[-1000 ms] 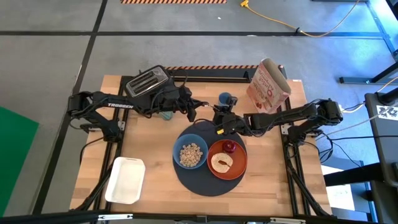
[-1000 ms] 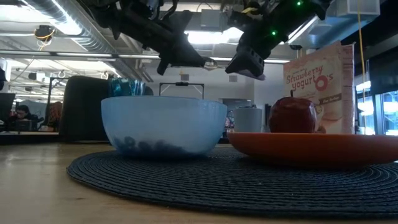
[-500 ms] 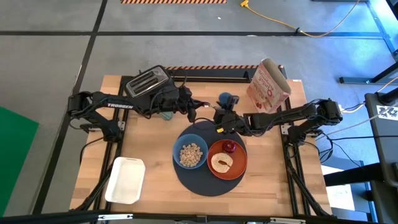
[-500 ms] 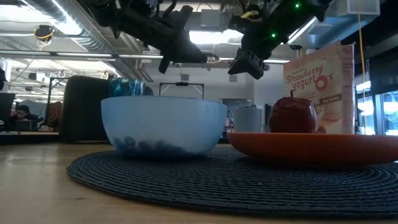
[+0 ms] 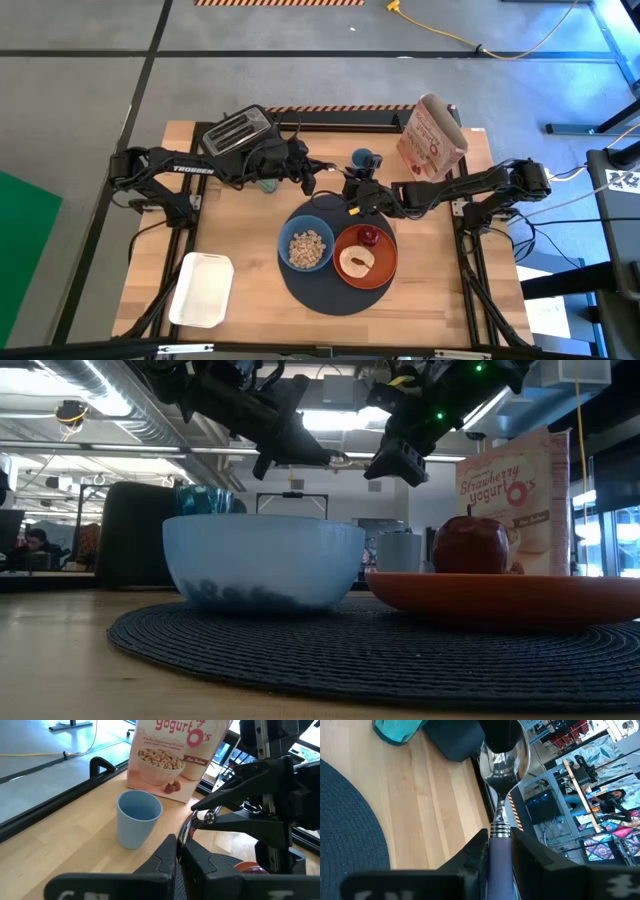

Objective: Arrange a breakfast setting
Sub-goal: Put the spoon on the placemat

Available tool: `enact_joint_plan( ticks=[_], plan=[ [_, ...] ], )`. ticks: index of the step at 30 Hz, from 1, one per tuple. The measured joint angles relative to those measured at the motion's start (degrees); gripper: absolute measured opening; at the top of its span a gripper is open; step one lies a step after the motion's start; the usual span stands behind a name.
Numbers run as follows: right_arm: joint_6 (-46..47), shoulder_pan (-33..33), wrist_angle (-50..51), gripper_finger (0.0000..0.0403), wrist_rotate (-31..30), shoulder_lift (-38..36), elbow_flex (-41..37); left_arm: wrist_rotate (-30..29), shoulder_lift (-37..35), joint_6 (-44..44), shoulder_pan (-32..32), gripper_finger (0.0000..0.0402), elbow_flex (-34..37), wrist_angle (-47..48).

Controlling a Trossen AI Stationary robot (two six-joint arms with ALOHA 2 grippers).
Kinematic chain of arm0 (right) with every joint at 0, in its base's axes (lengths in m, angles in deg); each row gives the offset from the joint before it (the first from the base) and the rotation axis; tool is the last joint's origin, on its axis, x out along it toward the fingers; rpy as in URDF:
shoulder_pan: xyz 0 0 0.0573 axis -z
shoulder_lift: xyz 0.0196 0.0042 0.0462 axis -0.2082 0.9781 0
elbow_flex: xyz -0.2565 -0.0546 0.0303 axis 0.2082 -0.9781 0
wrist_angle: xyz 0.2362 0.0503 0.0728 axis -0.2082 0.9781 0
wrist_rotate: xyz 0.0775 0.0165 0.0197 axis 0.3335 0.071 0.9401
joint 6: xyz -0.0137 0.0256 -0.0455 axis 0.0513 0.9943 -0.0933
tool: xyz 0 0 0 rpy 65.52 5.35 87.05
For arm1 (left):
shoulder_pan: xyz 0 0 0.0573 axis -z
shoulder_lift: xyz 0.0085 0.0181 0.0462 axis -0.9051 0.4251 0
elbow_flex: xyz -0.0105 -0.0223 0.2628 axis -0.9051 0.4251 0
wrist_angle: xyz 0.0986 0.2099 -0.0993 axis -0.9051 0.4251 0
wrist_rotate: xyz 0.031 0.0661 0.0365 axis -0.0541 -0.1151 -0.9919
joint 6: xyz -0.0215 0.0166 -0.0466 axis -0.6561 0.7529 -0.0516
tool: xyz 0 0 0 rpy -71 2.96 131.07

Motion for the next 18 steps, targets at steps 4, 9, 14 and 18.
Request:
enact_joint_plan(
  ticks=[4, 9, 14, 18],
  plan=[
    [0.26, 0.0, 0.01, 0.0052, -0.12, 0.0, 0.0, -0.02, 0.0, 0.32, 0.0, 0.001, 0.0, -0.04],
    [2.86, 0.01, 0.38, 0.0033, 1.9, 0.0, 0.0, -0.01, 0.0, 4.06, 0.0, 0.001, 0.0, -0.11],
    [9.55, 0.83, 1.78, 0.0031, 7.27, -0.02, 0.0, 0.09, 0.0, 9.13, 0.0, 0.0017, 0.02, 0.02],
    [13.65, 1.11, 4.32, 0.0026, 9.2, -0.04, 0.04, 1.03, 0.0, 9.7, 0.04, 0.0048, 0.02, -0.07]
  ],
)
